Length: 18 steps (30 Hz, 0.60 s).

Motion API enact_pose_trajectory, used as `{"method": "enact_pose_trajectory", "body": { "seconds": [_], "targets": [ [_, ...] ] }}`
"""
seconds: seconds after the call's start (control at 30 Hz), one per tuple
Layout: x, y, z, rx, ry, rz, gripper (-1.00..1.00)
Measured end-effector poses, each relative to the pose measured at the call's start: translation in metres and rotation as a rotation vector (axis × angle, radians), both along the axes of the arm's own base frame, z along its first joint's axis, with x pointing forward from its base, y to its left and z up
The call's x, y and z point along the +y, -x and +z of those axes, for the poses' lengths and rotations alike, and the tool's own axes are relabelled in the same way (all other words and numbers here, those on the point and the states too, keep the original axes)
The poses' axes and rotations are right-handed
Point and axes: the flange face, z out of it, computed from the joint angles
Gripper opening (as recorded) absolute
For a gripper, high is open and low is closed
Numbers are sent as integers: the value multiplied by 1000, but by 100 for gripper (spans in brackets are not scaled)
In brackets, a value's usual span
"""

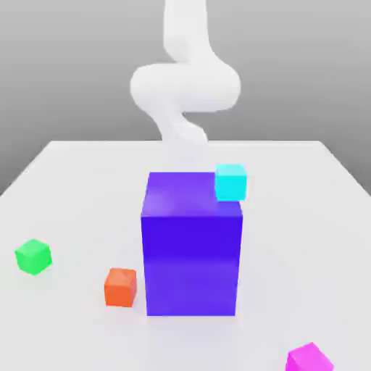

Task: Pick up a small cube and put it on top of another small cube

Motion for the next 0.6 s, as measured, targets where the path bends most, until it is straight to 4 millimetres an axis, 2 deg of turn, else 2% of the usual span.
{"method": "enact_pose_trajectory", "body": {
  "seconds": [0.13,0.3,0.47,0.6],
  "targets": [
    [22,-49,-52,102,32,38,0],
    [50,-96,-125,223,67,92,0],
    [80,-130,-205,343,97,153,0],
    [108,-145,-274,439,117,211,0]
  ]
}}
